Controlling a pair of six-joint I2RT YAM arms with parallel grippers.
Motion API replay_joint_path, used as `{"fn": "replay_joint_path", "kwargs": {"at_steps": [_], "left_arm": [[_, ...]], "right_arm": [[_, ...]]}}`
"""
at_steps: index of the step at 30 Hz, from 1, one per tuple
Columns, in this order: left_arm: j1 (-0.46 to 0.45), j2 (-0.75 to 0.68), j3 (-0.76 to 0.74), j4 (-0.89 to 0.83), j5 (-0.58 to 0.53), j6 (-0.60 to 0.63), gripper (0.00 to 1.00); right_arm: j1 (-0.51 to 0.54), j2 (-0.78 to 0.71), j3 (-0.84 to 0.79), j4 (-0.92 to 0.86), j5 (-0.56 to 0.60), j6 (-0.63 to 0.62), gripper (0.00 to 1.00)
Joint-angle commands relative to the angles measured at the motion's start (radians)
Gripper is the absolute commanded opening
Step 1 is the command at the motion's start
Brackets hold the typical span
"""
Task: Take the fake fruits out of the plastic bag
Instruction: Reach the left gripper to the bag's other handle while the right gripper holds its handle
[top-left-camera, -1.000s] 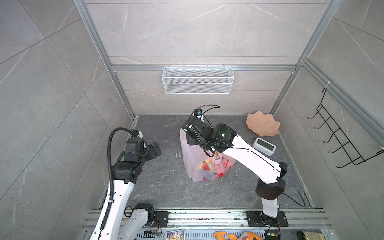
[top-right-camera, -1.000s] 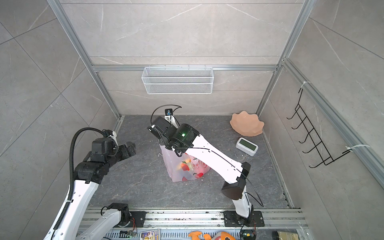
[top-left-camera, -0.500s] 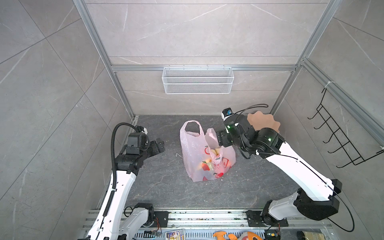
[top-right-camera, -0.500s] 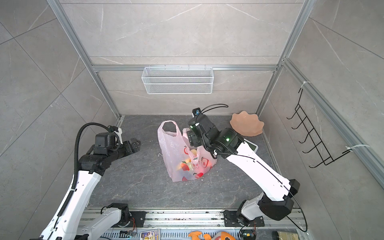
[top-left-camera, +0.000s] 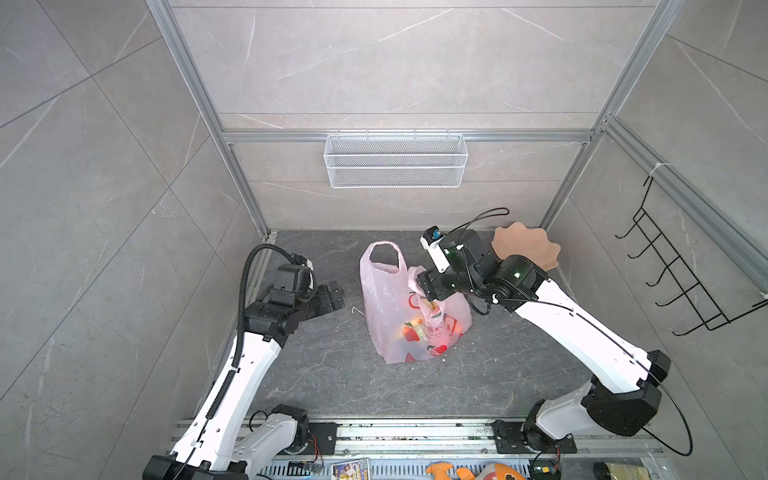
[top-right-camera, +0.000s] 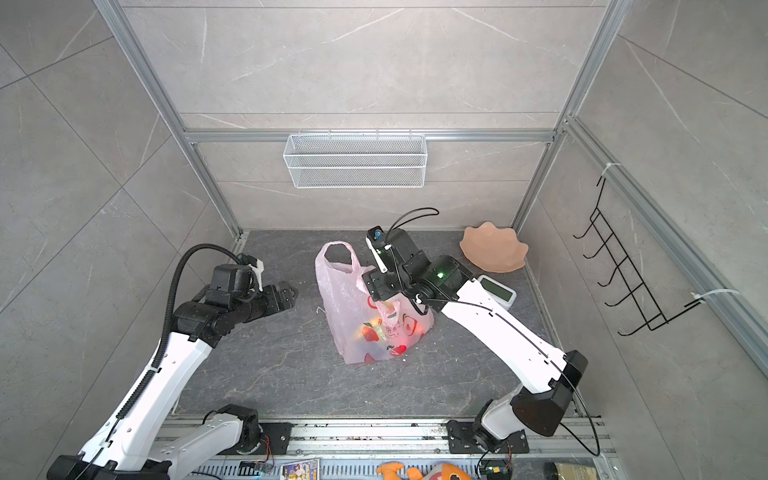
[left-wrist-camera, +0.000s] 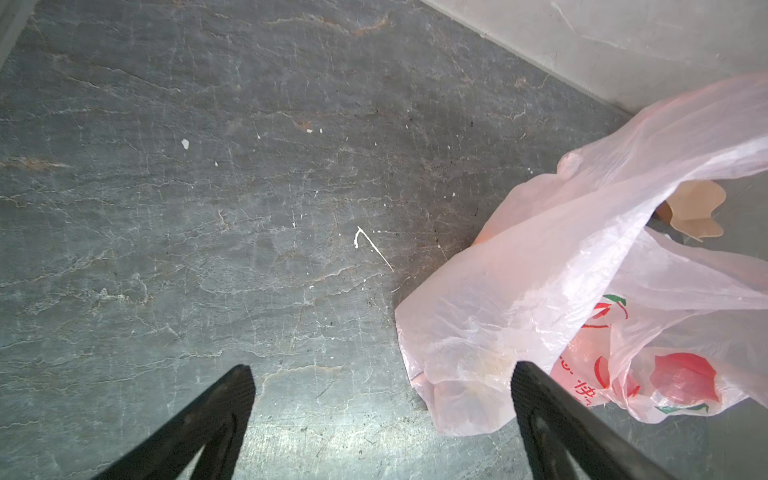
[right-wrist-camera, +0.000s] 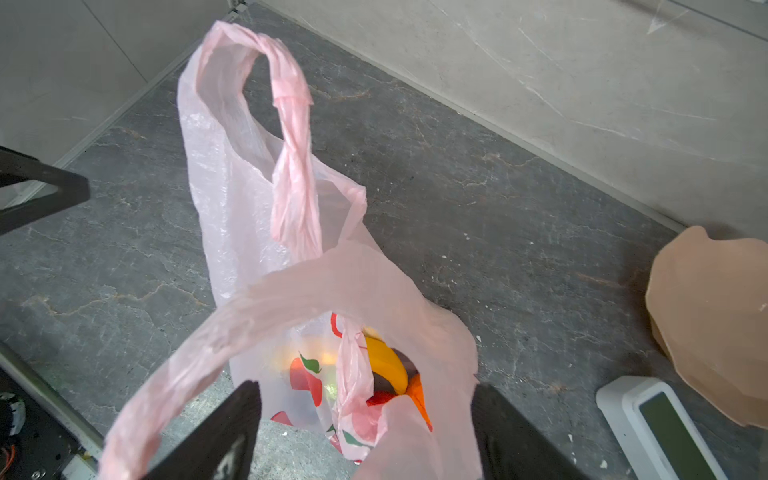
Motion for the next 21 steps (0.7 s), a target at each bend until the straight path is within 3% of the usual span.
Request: {"fn": "replay_joint_path", "kwargs": {"at_steps": [1, 9, 17, 21], "left_arm": [[-0.008, 0.013, 0.053, -0.01, -0.034, -0.01, 1.0], [-0.013, 0.04, 0.082, -0.011, -0.051, -0.01, 1.0], [-0.033, 0.052, 0.106, -0.015, -0.048, -0.02, 1.0], [-0.087, 0.078, 0.152, -0.033, -0.07, -0.039, 0.98]], "right_arm": [[0.007, -0.066, 0.006, 0.015, -0.046, -0.027, 0.83], [0.117, -0.092, 0.006, 0.017, -0.012, -0.069, 0.84], [0.11, 0.056, 0.063, -0.044, 0.345, 0.012, 0.84], [0.071, 0.058, 0.052, -0.009, 0.325, 0.052, 0.74]]}}
